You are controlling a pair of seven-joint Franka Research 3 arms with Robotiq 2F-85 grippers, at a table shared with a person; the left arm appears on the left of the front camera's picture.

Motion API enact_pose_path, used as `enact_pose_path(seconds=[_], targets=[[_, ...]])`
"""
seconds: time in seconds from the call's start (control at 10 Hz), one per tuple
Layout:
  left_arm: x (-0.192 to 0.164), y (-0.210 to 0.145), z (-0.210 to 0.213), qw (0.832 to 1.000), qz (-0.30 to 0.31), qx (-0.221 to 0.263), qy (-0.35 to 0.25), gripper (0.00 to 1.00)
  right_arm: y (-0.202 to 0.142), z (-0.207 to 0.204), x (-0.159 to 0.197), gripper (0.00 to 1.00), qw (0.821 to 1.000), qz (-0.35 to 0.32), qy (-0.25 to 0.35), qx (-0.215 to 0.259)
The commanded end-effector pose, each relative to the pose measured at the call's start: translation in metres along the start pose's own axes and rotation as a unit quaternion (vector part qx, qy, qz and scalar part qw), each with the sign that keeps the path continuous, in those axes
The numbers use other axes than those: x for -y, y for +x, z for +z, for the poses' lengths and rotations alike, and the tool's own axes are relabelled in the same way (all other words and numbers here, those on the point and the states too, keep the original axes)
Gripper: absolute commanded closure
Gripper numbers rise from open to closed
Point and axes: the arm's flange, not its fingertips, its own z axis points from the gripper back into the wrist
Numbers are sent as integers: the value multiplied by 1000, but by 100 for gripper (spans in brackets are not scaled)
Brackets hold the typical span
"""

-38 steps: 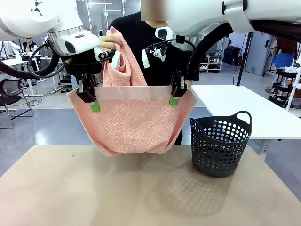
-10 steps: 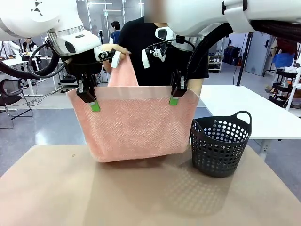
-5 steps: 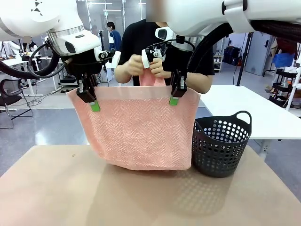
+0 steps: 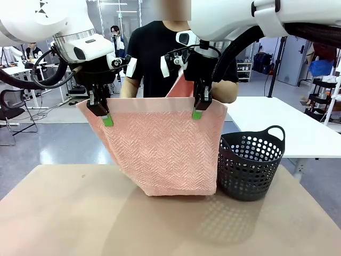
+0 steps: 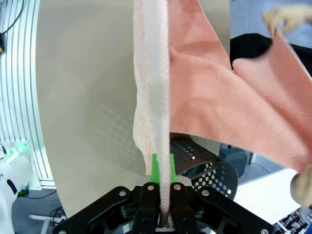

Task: Fold the towel.
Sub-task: Release the end of the 100 cm Hotel Towel you were holding and grab the top end of the folded side.

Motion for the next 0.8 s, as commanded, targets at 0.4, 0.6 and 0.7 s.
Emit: enact_pose_path(seconds=[0.4, 0.6, 0.7], targets=[[-1, 0, 2, 1000, -2, -1, -2, 100, 0, 1, 1, 100, 1000, 2, 1, -2], [-1, 0, 2, 1000, -2, -1, -2, 100, 0, 1, 1, 100, 1000, 2, 1, -2], [-1, 0, 2, 1000, -2, -1, -2, 100, 0, 1, 1, 100, 1000, 2, 1, -2]])
